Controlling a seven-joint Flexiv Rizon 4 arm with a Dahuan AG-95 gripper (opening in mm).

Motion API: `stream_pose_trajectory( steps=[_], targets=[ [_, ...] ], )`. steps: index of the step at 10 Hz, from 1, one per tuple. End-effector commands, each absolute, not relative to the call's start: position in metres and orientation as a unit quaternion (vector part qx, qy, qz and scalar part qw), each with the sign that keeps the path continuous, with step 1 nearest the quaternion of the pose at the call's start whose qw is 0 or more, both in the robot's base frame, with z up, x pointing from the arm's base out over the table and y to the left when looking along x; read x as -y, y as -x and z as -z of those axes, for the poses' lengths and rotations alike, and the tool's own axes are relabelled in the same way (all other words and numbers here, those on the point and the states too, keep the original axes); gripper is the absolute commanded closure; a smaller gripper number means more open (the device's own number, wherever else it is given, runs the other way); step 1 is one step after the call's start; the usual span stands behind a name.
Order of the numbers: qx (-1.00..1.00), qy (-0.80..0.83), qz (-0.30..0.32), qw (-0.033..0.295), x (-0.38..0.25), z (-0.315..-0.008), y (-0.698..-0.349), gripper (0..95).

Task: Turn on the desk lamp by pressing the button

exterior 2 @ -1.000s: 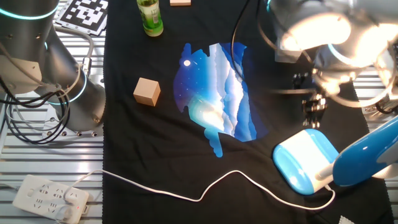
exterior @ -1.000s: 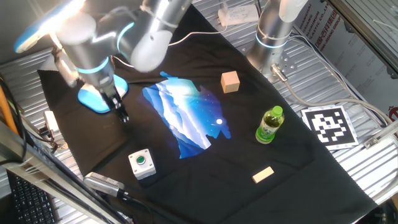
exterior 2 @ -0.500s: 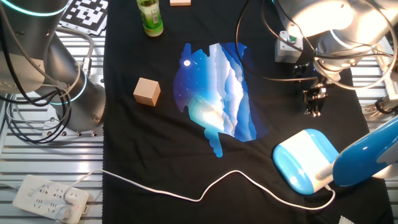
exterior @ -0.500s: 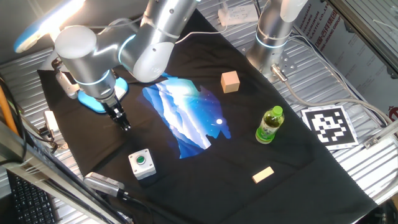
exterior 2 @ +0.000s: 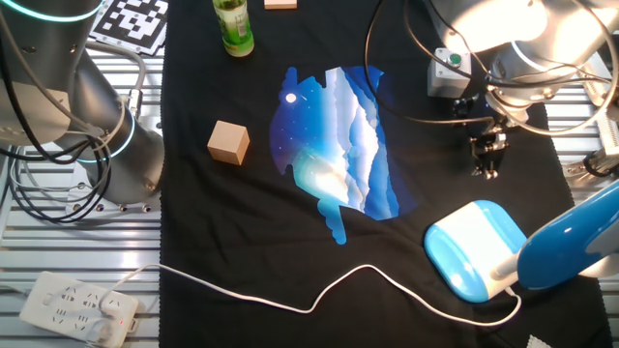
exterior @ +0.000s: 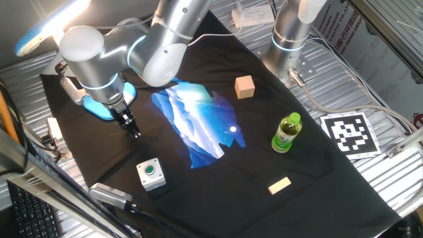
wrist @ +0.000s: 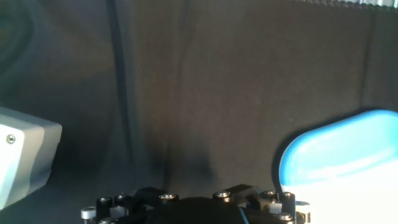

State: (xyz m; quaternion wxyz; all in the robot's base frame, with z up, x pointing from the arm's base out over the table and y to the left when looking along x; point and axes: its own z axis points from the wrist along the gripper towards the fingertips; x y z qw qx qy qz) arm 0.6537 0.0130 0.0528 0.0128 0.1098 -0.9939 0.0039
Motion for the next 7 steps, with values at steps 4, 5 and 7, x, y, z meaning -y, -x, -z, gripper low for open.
stream_pose_trajectory(
  steps=[4, 5, 7],
  targets=[
    [0.993, -0.114, -0.004, 0.013, -0.0145, -0.055, -0.6515, 0.0],
    [0.993, -0.115, -0.003, 0.014, -0.0146, -0.0551, -0.6516, 0.0],
    [0.993, -0.115, -0.002, 0.016, -0.0147, -0.0552, -0.6514, 0.0]
  ],
)
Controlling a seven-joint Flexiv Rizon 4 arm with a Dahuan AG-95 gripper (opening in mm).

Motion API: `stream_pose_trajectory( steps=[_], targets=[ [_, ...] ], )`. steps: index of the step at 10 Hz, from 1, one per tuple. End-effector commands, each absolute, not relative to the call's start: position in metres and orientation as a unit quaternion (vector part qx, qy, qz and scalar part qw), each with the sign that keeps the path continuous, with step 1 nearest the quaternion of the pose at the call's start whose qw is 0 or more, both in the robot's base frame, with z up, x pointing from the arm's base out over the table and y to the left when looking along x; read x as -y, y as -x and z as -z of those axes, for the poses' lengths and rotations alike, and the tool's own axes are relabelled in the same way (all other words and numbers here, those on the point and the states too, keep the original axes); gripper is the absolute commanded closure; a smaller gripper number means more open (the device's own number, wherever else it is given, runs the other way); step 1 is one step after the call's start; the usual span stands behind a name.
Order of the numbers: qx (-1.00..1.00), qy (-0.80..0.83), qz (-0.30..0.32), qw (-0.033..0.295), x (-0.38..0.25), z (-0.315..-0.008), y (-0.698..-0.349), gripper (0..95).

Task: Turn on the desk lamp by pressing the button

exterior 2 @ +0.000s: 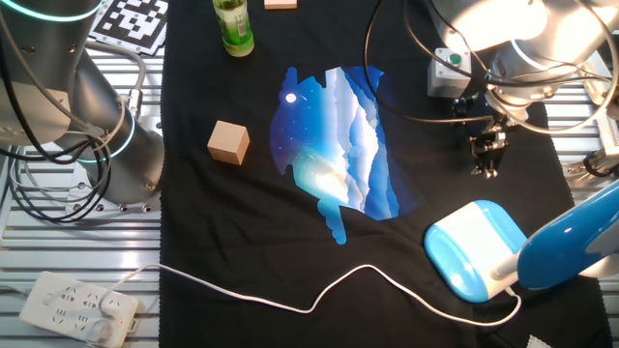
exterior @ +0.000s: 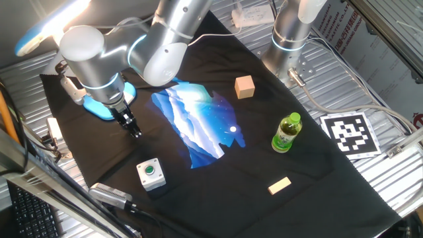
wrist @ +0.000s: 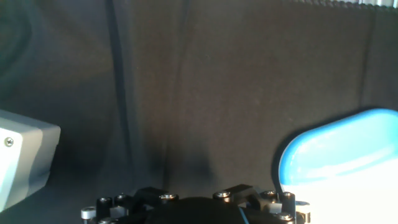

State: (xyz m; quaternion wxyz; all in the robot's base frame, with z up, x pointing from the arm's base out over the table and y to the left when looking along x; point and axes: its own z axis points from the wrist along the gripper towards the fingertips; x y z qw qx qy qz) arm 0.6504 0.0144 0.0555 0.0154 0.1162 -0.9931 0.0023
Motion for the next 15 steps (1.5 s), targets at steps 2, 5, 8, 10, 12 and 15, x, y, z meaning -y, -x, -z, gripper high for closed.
stream_pose_trajectory(
  steps=[2, 5, 8, 10, 12, 15],
  targets=[
    [0.994, -0.112, -0.002, 0.017, -0.0149, -0.0554, -0.6513, 0.0],
    [0.994, -0.11, -0.001, 0.029, -0.0163, -0.0564, -0.6515, 0.0],
    [0.994, -0.102, -0.004, 0.029, -0.0205, -0.0607, -0.6478, 0.0],
    [0.995, -0.095, -0.005, 0.021, -0.0226, -0.0629, -0.6456, 19.0],
    [0.996, -0.088, -0.003, 0.016, -0.0227, -0.063, -0.6455, 19.0],
    [0.995, -0.097, -0.004, 0.018, -0.023, -0.0637, -0.6447, 19.0]
  ],
)
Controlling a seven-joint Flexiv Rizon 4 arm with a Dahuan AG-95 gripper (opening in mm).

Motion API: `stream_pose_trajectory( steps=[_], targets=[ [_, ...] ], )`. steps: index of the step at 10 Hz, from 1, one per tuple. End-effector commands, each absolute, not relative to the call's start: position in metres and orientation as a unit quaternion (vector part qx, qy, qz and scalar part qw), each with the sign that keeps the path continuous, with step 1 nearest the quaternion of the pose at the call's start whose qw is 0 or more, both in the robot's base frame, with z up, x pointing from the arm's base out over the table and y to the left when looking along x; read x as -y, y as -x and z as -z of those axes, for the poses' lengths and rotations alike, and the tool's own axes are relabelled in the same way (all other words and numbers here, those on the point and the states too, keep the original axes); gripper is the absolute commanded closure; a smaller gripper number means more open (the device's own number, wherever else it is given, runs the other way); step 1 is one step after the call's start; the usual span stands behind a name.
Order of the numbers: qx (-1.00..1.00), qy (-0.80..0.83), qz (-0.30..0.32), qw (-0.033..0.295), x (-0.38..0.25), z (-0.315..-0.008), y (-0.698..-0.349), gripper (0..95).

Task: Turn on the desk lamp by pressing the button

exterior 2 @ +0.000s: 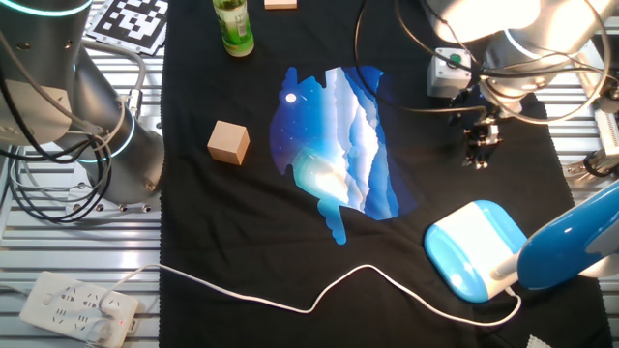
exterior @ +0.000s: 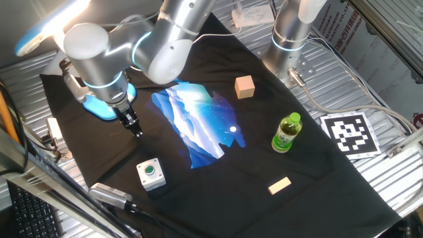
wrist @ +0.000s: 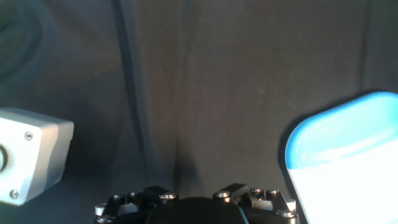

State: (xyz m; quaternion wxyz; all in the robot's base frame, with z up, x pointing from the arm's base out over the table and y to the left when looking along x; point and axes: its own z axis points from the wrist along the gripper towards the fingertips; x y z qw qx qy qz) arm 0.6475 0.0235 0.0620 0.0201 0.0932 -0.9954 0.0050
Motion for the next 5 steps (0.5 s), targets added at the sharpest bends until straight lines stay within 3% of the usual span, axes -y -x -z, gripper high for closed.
stream_pose_trajectory(
  steps=[1, 5],
  targets=[
    [0.995, -0.1, -0.003, 0.019, -0.0237, -0.0644, -0.6439, 19.0],
    [0.994, -0.11, 0.0, 0.023, -0.0256, -0.0662, -0.6418, 19.0]
  ],
)
